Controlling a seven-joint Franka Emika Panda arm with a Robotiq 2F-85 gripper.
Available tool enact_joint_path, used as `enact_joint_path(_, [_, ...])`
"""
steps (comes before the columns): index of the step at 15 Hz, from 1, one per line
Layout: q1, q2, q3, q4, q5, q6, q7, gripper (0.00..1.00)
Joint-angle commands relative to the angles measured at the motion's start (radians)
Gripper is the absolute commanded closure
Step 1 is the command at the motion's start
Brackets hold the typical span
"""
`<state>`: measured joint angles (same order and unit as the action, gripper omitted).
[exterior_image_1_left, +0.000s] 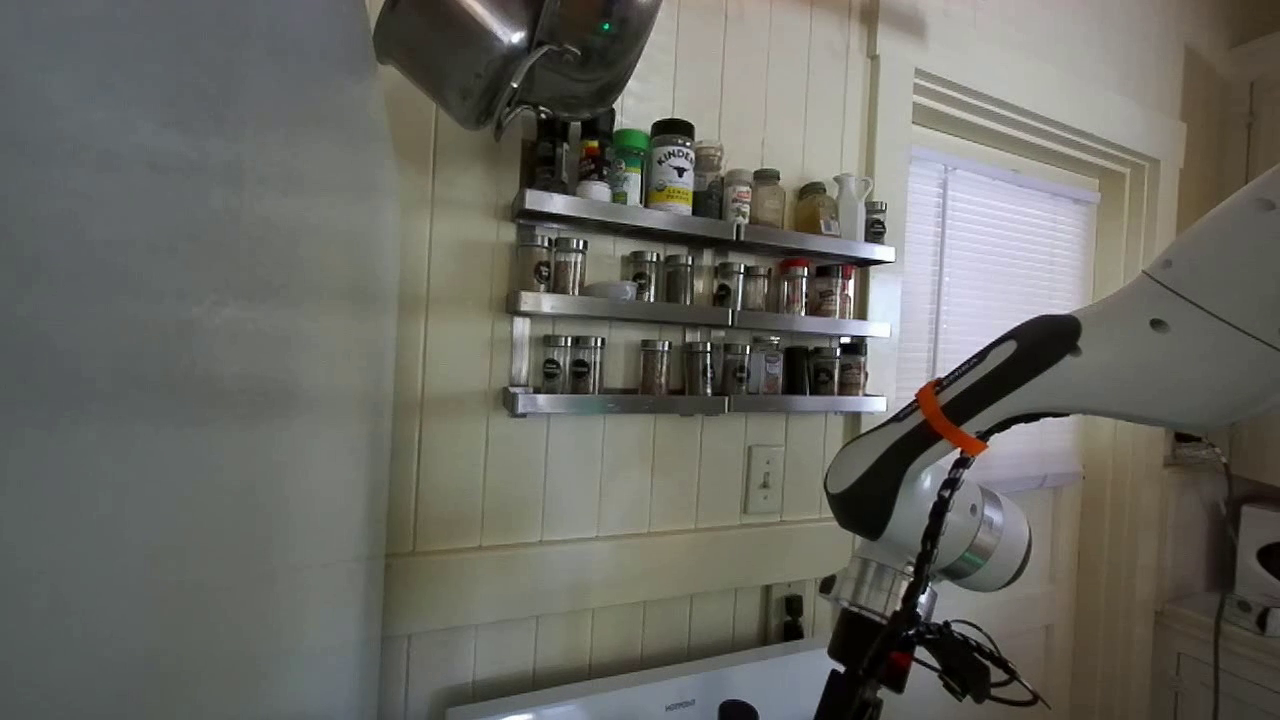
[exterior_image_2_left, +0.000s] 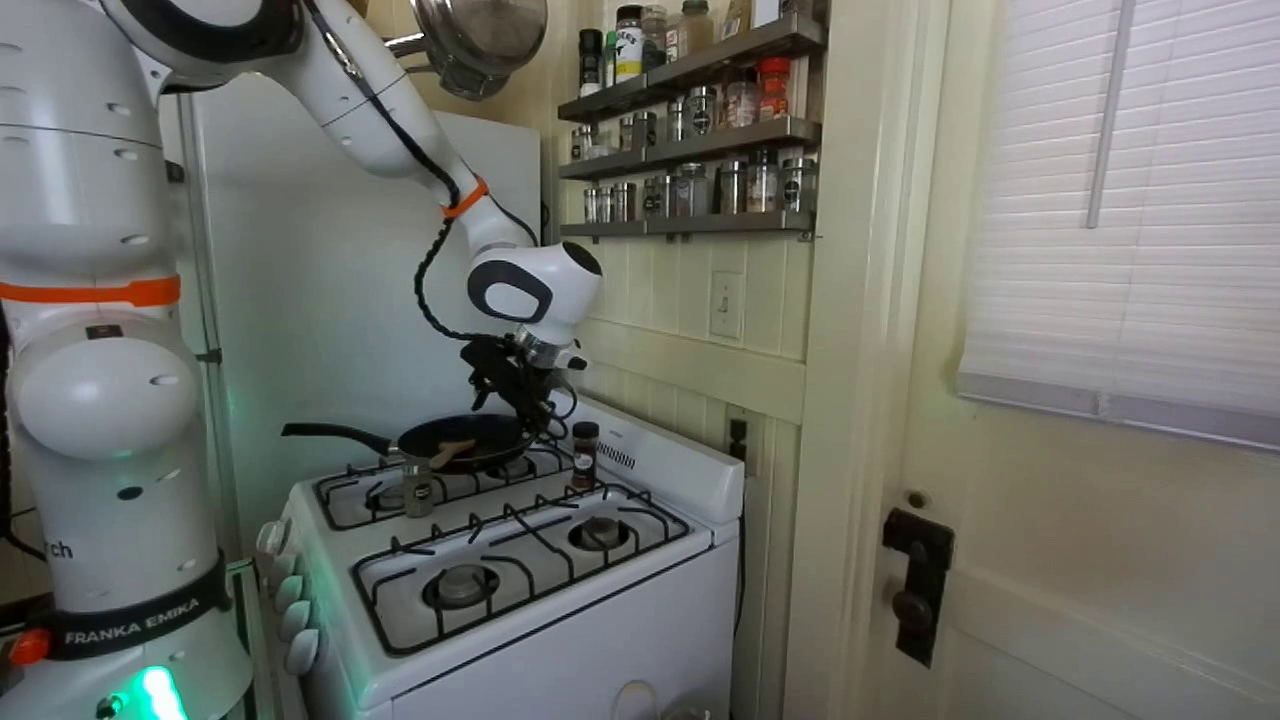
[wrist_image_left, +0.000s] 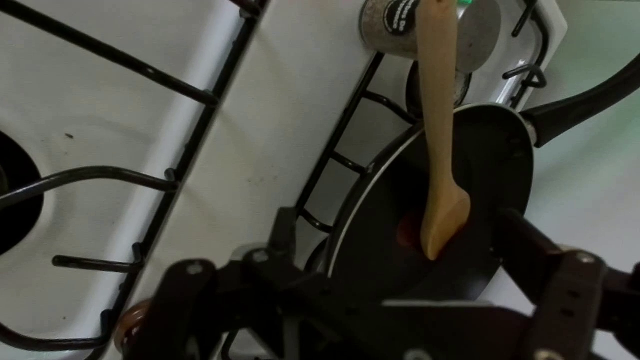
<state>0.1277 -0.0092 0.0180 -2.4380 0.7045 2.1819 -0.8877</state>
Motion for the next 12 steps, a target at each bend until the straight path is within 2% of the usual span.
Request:
enact_joint_path(1, [-0.010,0.046,0.035,0.019,-0.005,-0.023,-0.022,0.00])
enact_joint_path(8, [-0.021,0.107,0.067,0.043,-0.023,-0.103,-0.111,0.00])
enact_joint_path(12, [-0.029,0.141,0.073,0.065,-0.030,-0.186,-0.170,0.00])
